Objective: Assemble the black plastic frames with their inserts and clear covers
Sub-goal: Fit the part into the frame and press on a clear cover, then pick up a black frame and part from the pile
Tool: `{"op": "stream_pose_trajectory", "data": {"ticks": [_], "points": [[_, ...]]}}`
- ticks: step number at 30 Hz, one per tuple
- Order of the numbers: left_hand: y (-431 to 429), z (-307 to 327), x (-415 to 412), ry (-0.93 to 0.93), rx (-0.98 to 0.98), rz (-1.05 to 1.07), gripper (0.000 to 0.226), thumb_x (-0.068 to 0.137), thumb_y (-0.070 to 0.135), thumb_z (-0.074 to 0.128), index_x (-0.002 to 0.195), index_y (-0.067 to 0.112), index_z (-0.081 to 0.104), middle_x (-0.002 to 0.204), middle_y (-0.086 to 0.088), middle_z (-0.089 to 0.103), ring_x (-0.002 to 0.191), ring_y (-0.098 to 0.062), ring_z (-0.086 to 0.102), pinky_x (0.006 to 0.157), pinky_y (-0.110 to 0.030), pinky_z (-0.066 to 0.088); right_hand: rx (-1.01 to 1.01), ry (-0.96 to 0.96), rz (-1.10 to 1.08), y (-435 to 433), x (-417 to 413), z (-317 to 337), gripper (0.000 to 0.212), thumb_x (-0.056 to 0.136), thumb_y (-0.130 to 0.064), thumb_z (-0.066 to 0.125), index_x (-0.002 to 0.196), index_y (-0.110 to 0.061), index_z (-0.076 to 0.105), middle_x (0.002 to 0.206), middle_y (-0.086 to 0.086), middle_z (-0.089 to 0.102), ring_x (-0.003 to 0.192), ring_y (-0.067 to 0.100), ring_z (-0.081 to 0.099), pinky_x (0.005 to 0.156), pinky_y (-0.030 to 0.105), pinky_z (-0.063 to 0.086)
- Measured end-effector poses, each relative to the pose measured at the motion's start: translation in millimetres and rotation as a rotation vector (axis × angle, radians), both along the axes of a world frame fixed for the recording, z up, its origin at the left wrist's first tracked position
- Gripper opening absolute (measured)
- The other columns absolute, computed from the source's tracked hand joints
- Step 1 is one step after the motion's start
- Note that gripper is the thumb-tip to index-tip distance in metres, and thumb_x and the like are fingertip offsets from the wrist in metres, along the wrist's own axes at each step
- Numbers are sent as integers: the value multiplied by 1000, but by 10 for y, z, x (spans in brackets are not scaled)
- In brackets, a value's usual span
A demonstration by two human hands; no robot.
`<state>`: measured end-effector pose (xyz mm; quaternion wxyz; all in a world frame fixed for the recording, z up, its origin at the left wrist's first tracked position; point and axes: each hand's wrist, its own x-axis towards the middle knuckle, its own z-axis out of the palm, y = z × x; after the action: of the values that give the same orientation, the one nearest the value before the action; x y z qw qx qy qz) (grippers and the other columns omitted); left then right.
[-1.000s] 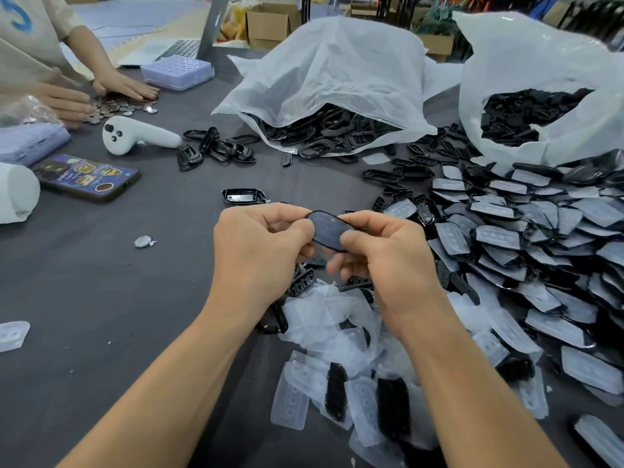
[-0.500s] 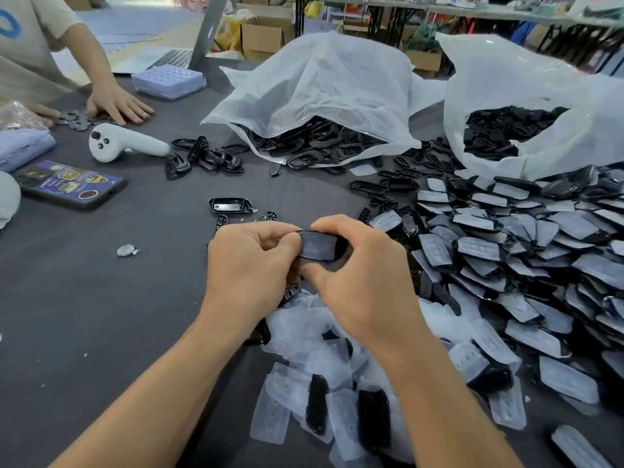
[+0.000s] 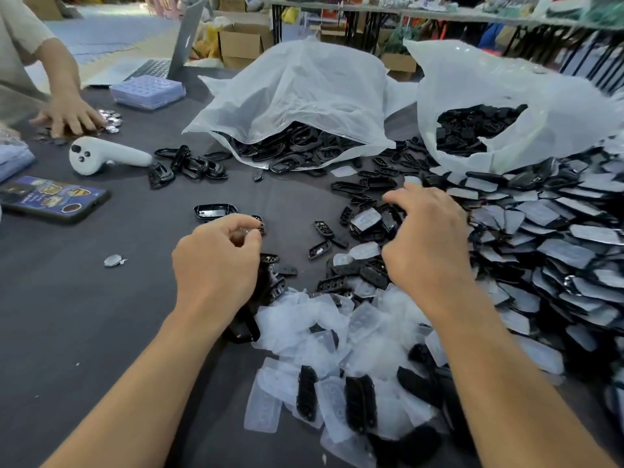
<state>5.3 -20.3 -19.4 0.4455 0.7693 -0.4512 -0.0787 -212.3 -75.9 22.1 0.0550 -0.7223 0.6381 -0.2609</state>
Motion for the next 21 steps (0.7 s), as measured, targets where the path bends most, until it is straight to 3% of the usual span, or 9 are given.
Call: {"op": "stream_pose_trajectory", "data": {"ticks": [4,7,11,15,19,21], "points": [[-40,-56,110,-73,12,-4,27,90,22,69,115,29,77,102,14,76,111,-16,67,100,-33,46,79,48,212,-13,482,-167,44,78,-7,73,119,-22,72,126,0,66,124,26,52,110,37,35],[-43,-98,332,-136,36,93,33,91,24,67,123,29,73,115,2,75,124,-26,57,105,-38,41,179,117,270,-130,704,-227,39,83,-19,72,122,-22,69,121,3,70,121,29,56,105,39,42],[-120,-138,660,-148,93,150,42,92,21,66,134,23,69,131,-10,68,136,-30,46,113,-39,35,271,198,245,-290,833,-234,28,88,-14,65,115,-20,68,116,10,70,116,32,60,93,38,50],[-346,-197,817,-195,177,59,47,96,21,64,143,17,61,147,-5,60,142,-30,43,121,-38,28,241,179,222,-338,852,-215,28,86,-3,66,108,-19,74,108,9,72,109,30,66,93,40,57],[-481,-245,915,-245,227,-20,39,98,26,62,136,18,67,144,-6,63,137,-30,49,118,-39,32,188,-122,247,-263,764,-263,40,86,5,58,109,-21,78,106,5,77,103,27,69,93,41,57],[-522,-246,922,-209,201,-30,38,94,29,66,131,22,71,139,-4,66,132,-29,54,113,-40,38,172,-319,251,-186,711,-297,38,91,2,58,115,-20,76,102,-1,79,92,15,73,83,26,59]]}}
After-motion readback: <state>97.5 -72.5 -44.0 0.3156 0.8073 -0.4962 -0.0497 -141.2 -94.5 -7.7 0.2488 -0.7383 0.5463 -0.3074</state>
